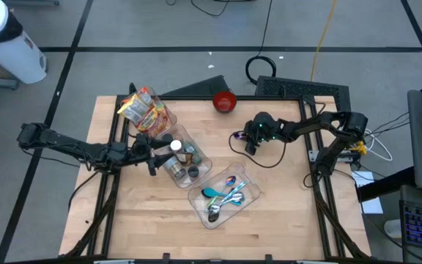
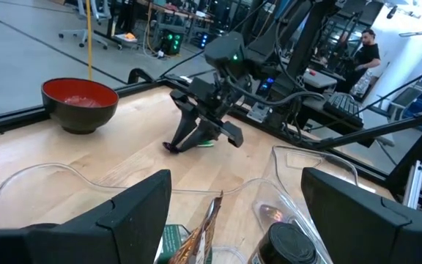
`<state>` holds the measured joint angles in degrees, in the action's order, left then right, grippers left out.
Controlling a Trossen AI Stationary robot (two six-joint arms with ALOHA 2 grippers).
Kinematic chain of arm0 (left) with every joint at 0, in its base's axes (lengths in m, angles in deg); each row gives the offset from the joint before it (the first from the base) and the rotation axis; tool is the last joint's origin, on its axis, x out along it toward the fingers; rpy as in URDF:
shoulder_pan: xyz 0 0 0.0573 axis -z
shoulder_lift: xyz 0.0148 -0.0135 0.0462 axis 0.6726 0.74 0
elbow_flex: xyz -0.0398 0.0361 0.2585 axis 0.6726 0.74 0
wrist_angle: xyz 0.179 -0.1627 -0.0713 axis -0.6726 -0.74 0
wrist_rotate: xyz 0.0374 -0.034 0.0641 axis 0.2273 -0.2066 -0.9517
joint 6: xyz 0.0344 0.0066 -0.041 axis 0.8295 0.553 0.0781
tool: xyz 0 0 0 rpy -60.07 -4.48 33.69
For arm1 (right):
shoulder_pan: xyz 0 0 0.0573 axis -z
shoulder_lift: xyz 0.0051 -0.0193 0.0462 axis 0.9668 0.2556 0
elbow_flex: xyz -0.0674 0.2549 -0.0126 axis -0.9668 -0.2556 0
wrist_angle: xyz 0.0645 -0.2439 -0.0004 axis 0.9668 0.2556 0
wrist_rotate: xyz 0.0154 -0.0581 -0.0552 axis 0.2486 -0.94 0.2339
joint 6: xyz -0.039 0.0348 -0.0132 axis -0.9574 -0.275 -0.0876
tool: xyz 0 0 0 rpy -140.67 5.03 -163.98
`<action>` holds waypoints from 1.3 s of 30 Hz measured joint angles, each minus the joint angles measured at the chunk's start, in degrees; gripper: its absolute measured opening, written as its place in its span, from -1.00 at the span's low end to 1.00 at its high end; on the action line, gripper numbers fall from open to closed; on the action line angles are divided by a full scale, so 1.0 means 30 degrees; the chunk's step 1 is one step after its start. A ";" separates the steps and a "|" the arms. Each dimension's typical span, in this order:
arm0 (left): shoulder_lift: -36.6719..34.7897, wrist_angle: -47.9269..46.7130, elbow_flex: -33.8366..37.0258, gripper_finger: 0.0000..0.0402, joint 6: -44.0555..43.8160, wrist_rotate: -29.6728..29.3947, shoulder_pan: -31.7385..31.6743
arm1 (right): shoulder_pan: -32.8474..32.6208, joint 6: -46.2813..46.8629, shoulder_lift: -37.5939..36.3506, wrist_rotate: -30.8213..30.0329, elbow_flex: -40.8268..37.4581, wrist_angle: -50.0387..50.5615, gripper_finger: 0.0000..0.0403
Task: Pick & Place Food Item
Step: Put the green spoon into the bottom transparent bin
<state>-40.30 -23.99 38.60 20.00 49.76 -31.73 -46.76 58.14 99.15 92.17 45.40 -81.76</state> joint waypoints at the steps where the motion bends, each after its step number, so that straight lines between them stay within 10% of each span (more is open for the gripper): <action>1: 0.0000 0.0000 0.0000 0.56 -0.0002 0.0000 -0.0006 | 0.0007 0.0000 0.0000 -0.0185 0.0000 0.0310 -0.61; 8: 0.0004 0.0003 0.0000 0.56 0.0000 0.0000 -0.0006 | 0.0000 0.0253 0.0044 -0.0431 -0.0022 0.0880 -0.97; 39: 0.0000 0.0007 -0.0007 0.56 0.0000 0.0007 -0.0006 | -0.1686 0.1166 -0.6240 0.2651 -0.0102 -0.2861 -1.00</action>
<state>-40.30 -23.97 38.58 19.99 49.78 -31.75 -51.82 61.64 80.43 100.12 45.10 -90.34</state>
